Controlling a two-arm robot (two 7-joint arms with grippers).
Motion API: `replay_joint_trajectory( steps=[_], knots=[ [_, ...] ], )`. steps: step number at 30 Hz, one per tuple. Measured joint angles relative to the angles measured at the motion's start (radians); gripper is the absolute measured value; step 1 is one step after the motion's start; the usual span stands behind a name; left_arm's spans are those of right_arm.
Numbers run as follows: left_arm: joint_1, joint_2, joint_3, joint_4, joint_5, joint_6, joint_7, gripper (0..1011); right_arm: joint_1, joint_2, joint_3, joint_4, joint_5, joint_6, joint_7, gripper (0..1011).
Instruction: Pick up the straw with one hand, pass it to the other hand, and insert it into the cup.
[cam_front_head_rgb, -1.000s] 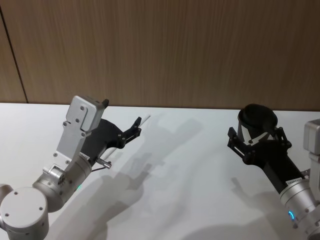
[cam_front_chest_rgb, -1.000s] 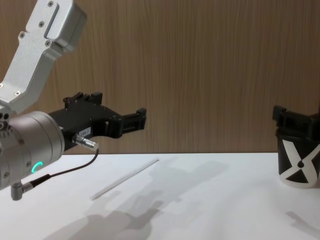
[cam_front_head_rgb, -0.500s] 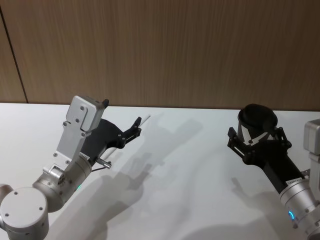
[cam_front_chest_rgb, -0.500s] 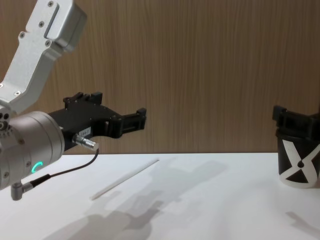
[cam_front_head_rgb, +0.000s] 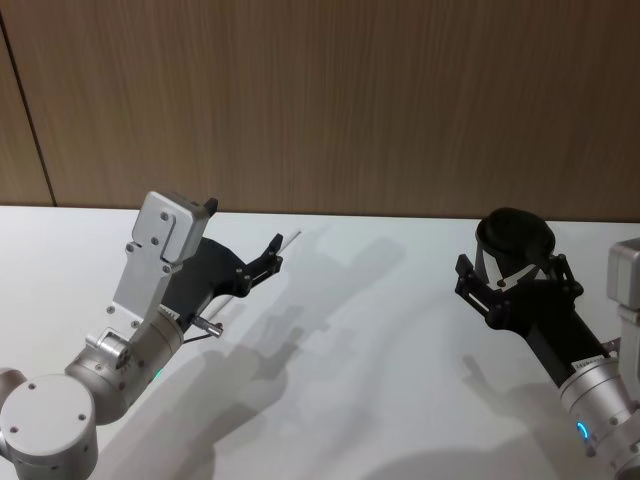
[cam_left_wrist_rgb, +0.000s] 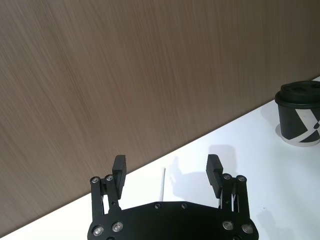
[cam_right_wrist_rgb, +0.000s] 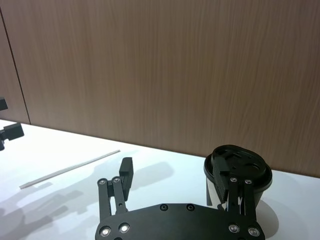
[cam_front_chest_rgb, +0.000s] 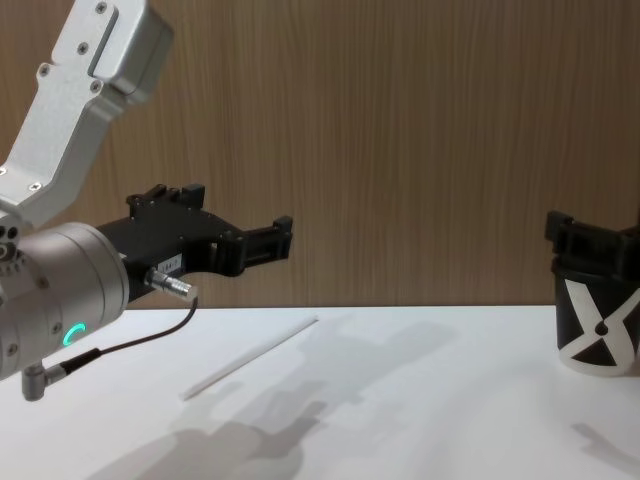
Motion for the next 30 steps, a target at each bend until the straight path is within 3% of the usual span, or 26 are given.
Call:
replay_joint_trajectory(
  steps=[30],
  knots=[
    [0.000, 0.000, 0.000, 0.000, 0.000, 0.000, 0.000, 1003, 0.000, 0.000, 0.000, 0.000, 0.000, 0.000, 0.000, 1001]
  ],
)
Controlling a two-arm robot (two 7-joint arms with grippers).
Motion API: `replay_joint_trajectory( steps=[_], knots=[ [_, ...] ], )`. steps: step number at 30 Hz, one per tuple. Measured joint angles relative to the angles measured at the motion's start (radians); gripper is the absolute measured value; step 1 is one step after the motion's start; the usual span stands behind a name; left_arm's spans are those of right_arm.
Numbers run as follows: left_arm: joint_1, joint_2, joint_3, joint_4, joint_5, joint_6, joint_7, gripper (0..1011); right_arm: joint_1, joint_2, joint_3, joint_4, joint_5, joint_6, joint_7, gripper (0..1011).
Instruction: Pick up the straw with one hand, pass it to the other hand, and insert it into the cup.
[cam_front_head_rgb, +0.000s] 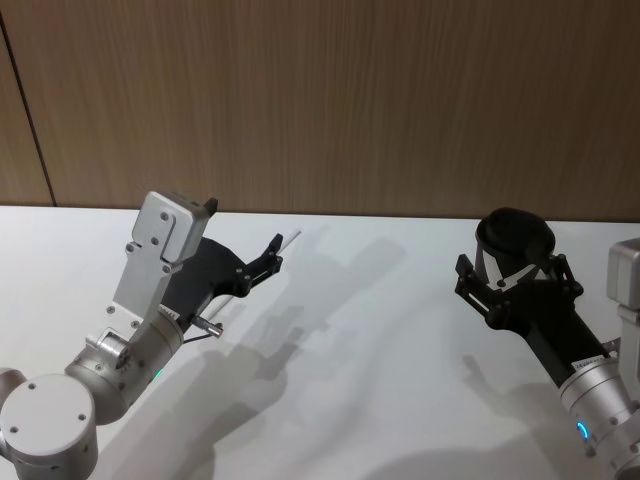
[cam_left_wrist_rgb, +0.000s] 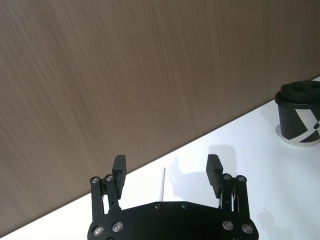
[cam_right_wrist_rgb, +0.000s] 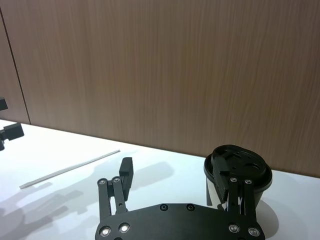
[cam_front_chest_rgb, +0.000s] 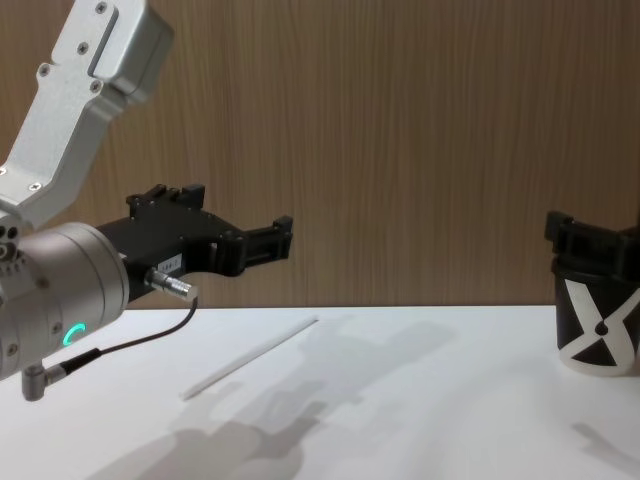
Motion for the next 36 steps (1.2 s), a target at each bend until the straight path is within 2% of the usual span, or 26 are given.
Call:
replay_joint_trajectory(
  steps=[36],
  knots=[
    [0.003, 0.000, -0.002, -0.004, 0.001, 0.005, 0.001, 1003, 0.000, 0.000, 0.000, 0.000, 0.000, 0.000, 0.000, 1001]
  ],
)
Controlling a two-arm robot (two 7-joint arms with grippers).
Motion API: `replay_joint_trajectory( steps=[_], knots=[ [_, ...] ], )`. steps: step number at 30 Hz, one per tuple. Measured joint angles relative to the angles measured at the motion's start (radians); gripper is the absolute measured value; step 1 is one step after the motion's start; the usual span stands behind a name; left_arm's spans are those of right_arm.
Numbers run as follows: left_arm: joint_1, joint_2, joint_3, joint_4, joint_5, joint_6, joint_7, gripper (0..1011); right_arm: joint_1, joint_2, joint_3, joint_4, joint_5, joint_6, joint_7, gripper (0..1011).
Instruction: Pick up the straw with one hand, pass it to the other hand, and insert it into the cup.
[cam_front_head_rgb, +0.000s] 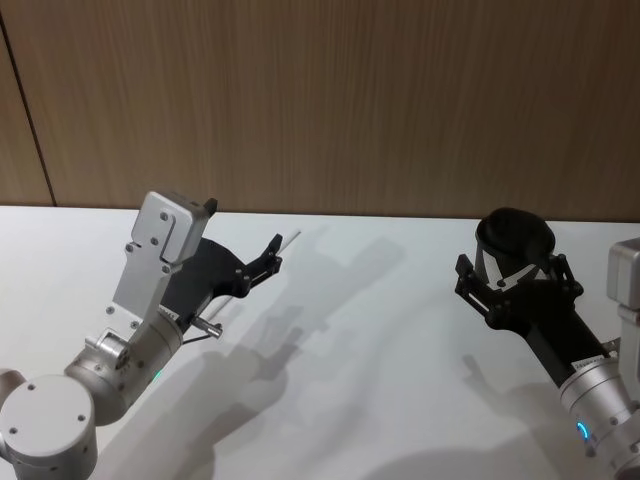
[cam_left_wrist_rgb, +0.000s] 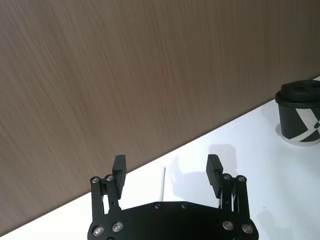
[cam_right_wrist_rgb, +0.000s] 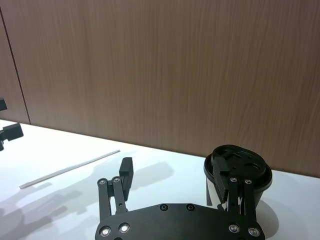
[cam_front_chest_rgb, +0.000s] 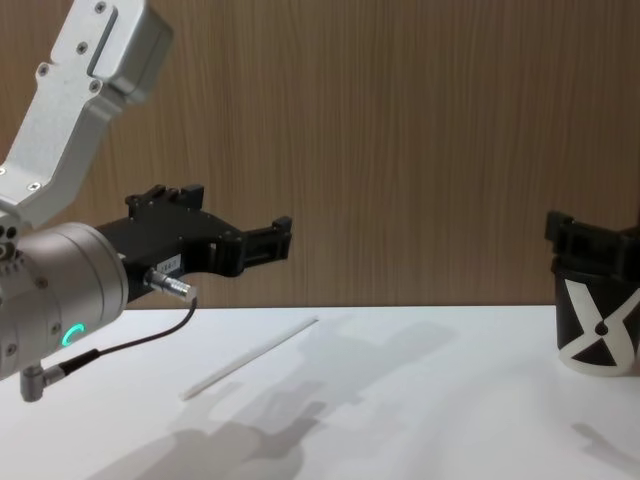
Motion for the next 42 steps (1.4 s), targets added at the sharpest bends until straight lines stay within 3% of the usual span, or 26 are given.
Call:
replay_joint_trajectory(
  steps=[23, 42],
  knots=[
    [0.067, 0.020, -0.035, -0.094, -0.001, 0.163, 0.030, 1003, 0.000, 0.000, 0.000, 0.000, 0.000, 0.000, 0.000, 1001],
    [0.128, -0.001, -0.096, -0.097, -0.070, 0.261, 0.032, 1003, 0.000, 0.000, 0.000, 0.000, 0.000, 0.000, 0.000, 1001]
  ],
)
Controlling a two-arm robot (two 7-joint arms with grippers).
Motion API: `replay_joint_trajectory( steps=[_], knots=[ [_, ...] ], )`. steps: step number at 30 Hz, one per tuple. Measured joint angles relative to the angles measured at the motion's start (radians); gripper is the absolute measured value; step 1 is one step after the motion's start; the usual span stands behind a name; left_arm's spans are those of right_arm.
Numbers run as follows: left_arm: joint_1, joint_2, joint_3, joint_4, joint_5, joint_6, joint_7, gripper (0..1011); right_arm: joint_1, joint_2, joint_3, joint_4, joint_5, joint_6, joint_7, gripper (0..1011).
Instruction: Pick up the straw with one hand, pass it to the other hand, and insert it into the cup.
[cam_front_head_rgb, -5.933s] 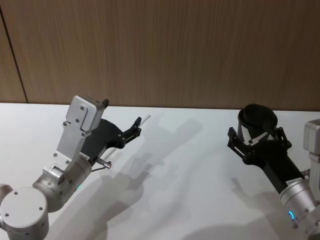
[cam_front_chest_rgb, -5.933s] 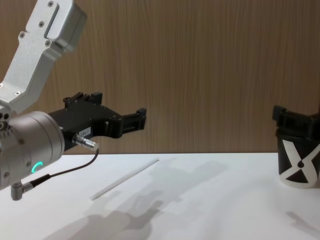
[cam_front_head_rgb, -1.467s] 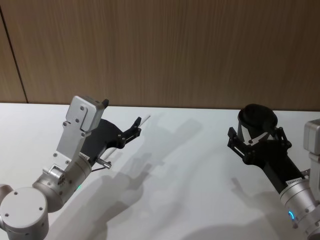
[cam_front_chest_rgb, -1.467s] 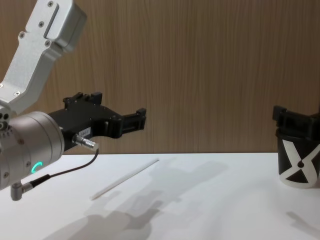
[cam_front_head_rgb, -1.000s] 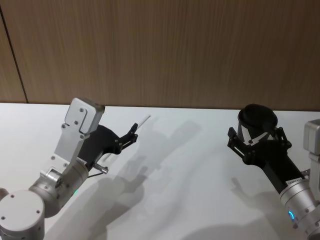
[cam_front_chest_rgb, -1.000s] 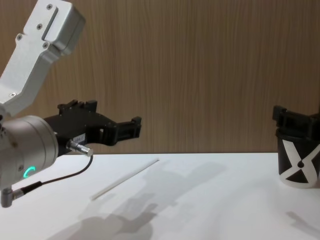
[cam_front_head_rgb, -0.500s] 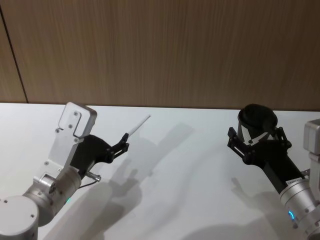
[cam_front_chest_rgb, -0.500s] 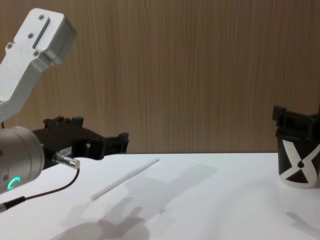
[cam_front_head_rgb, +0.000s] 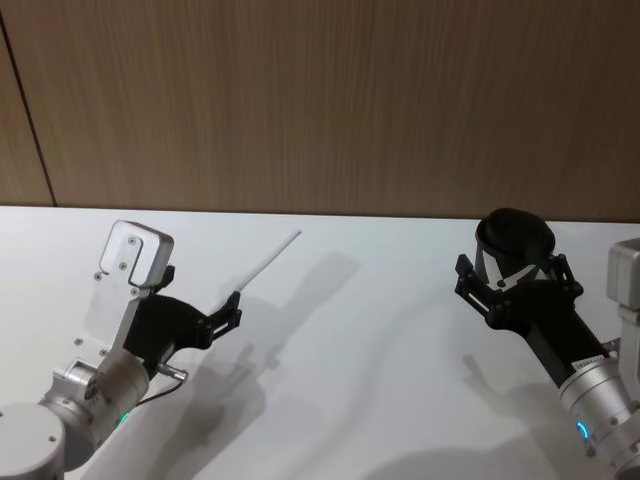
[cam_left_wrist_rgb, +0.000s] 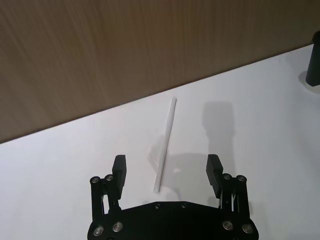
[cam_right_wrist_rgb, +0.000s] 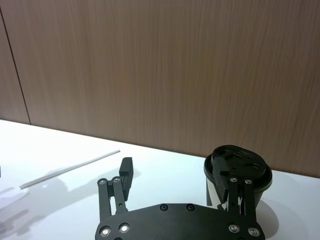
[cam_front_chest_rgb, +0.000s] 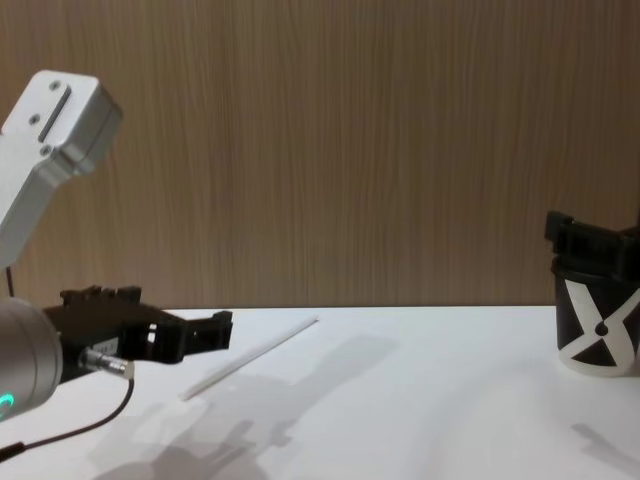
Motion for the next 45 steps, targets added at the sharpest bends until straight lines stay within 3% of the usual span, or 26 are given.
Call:
replay_joint_trajectory(
  steps=[14, 27, 45],
  knots=[
    [-0.003, 0.014, -0.008, 0.024, -0.006, 0.036, -0.038, 1003, 0.000, 0.000, 0.000, 0.000, 0.000, 0.000, 0.000, 1001],
    [-0.061, 0.044, -0.001, 0.070, 0.014, 0.035, -0.115, 1003, 0.000, 0.000, 0.000, 0.000, 0.000, 0.000, 0.000, 1001],
    [-0.107, 0.003, -0.044, 0.153, -0.054, 0.054, -0.176, 1003, 0.000, 0.000, 0.000, 0.000, 0.000, 0.000, 0.000, 1001]
  ],
)
